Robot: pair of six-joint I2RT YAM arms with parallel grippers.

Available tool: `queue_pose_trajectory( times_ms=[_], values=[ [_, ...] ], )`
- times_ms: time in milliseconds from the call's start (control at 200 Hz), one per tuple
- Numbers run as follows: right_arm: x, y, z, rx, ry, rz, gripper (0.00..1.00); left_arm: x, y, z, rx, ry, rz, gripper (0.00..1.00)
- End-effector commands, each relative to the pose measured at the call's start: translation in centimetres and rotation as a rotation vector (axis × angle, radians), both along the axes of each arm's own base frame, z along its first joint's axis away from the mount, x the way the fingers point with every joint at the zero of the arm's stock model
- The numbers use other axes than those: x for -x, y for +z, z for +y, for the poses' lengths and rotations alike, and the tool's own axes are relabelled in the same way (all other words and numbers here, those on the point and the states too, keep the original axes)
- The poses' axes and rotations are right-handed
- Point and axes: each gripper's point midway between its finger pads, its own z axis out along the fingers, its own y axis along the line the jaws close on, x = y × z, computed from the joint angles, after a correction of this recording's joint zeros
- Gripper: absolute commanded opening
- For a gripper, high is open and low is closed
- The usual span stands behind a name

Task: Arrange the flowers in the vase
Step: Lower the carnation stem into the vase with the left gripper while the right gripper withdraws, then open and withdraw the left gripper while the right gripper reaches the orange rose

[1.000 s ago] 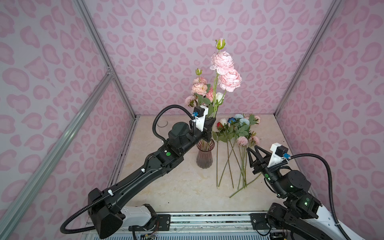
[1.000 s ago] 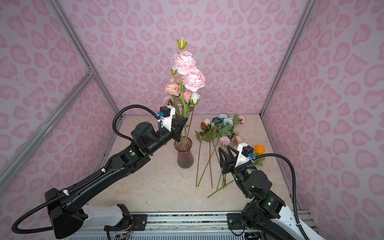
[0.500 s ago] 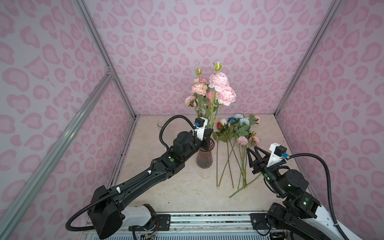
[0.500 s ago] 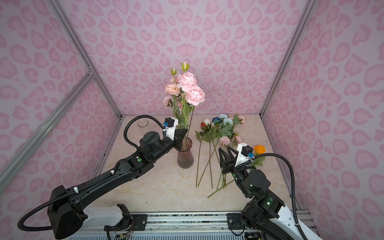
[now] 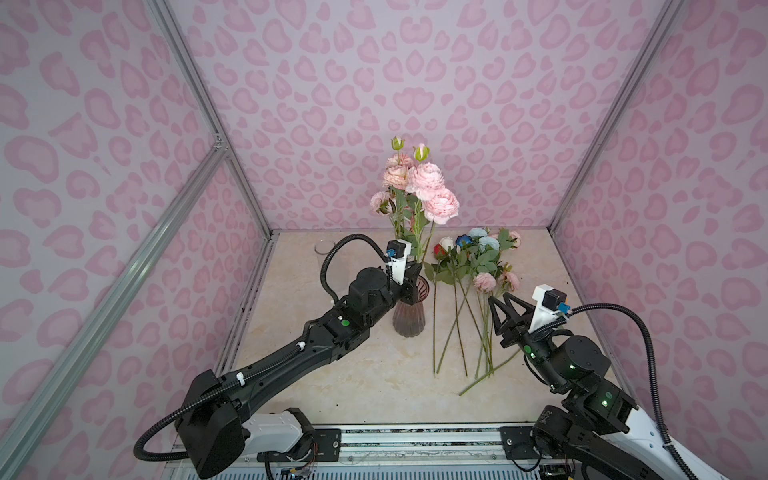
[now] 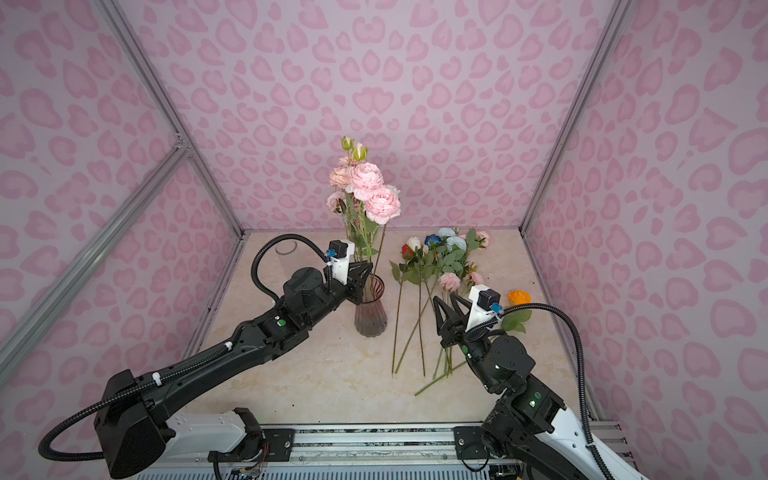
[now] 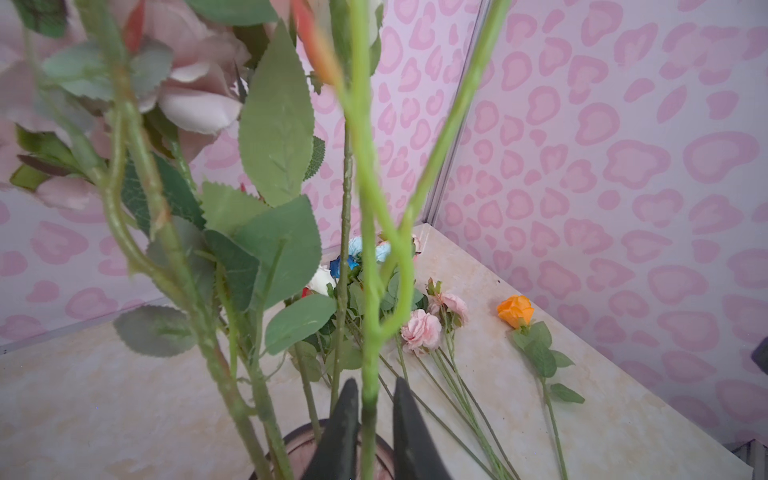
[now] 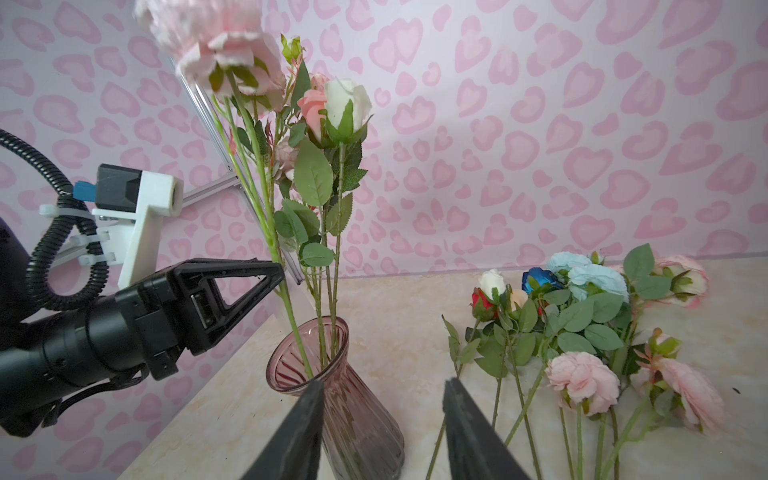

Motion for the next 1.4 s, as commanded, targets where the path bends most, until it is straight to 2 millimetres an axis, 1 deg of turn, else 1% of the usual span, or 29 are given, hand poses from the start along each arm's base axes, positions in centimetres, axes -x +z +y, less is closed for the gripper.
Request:
queue_pose_trajectory(
  times_ms=[0, 105, 190, 325, 455, 610, 655, 665, 675, 740, 815, 880, 935, 1015, 1095, 1120, 1130, 1145, 1215, 1250, 1395],
  values=[
    [0.0, 0.5, 0.0, -0.016, 0.003, -0.008, 0.48, -0.1, 0.9, 0.5, 0.028, 0.021, -0.017, 0.24],
    [0.0, 0.5, 0.0, -0.009, 0.003, -0.005, 0.48, 0.1, 0.7, 0.6, 0.024, 0.02, -0.01, 0.3],
    [0.0, 0.5, 0.1, -0.011, 0.004, -0.002, 0.48, 0.2, 0.4, 0.7, 0.02, 0.016, 0.0, 0.31],
    [-0.1, 0.6, 0.1, -0.009, 0.003, -0.006, 0.48, 1.1, 0.7, 0.9, 0.031, -0.008, 0.011, 0.32],
    [-0.1, 0.9, 0.2, -0.003, 0.006, -0.008, 0.48, 2.4, 1.9, 1.9, 0.057, -0.022, -0.006, 0.32],
    [-0.2, 1.0, 0.1, 0.011, -0.005, -0.012, 0.48, 4.2, 4.1, 3.3, 0.096, -0.045, -0.034, 0.32],
    [-0.5, 0.8, 0.2, 0.021, -0.013, -0.008, 0.48, 4.9, 5.2, 3.6, 0.116, -0.057, -0.052, 0.32],
    [-0.5, 0.9, 0.2, 0.021, -0.012, -0.008, 0.48, 4.9, 4.9, 3.7, 0.104, -0.057, -0.038, 0.32],
    [-0.5, 0.8, 0.2, 0.024, -0.013, -0.005, 0.48, 5.1, 4.9, 3.8, 0.105, -0.058, -0.036, 0.32],
    [-0.9, 0.6, 0.4, 0.041, -0.015, 0.016, 0.48, 6.1, 6.0, 4.5, 0.124, -0.07, -0.048, 0.32],
    [-1.2, 0.1, 0.4, 0.057, -0.028, 0.044, 0.48, 7.2, 6.6, 5.4, 0.133, -0.083, -0.06, 0.33],
    [-1.5, -0.4, 0.2, 0.07, -0.05, 0.069, 0.48, 7.9, 6.8, 6.5, 0.134, -0.069, -0.058, 0.33],
    [-1.8, -1.1, 0.0, 0.087, -0.07, 0.095, 0.48, 8.4, 6.6, 7.7, 0.138, -0.04, -0.05, 0.34],
    [-2.5, -2.2, -0.5, 0.109, -0.105, 0.143, 0.47, 9.1, 5.5, 9.4, 0.146, 0.002, -0.029, 0.35],
    [-3.4, -3.5, -0.9, 0.133, -0.135, 0.204, 0.47, 9.7, 3.8, 11.3, 0.161, 0.057, 0.008, 0.35],
    [-3.9, -4.0, -1.2, 0.139, -0.151, 0.232, 0.46, 9.8, 2.9, 11.9, 0.168, 0.083, 0.027, 0.35],
    [-4.0, -4.3, -1.3, 0.141, -0.156, 0.246, 0.46, 9.8, 2.7, 12.2, 0.174, 0.092, 0.032, 0.39],
    [-4.4, -4.8, -1.5, 0.143, -0.166, 0.271, 0.46, 9.9, 2.2, 12.5, 0.181, 0.105, 0.045, 0.4],
    [-5.5, -6.5, -2.0, 0.136, -0.175, 0.357, 0.46, 10.1, 0.1, 13.8, 0.207, 0.156, 0.09, 0.44],
    [-6.1, -7.4, -2.3, 0.122, -0.182, 0.399, 0.45, 10.1, -1.3, 14.5, 0.218, 0.188, 0.119, 0.45],
    [-8.4, -11.0, -4.1, 0.102, -0.245, 0.527, 0.44, 10.3, -5.8, 16.4, 0.28, 0.297, 0.243, 0.47]
  ],
)
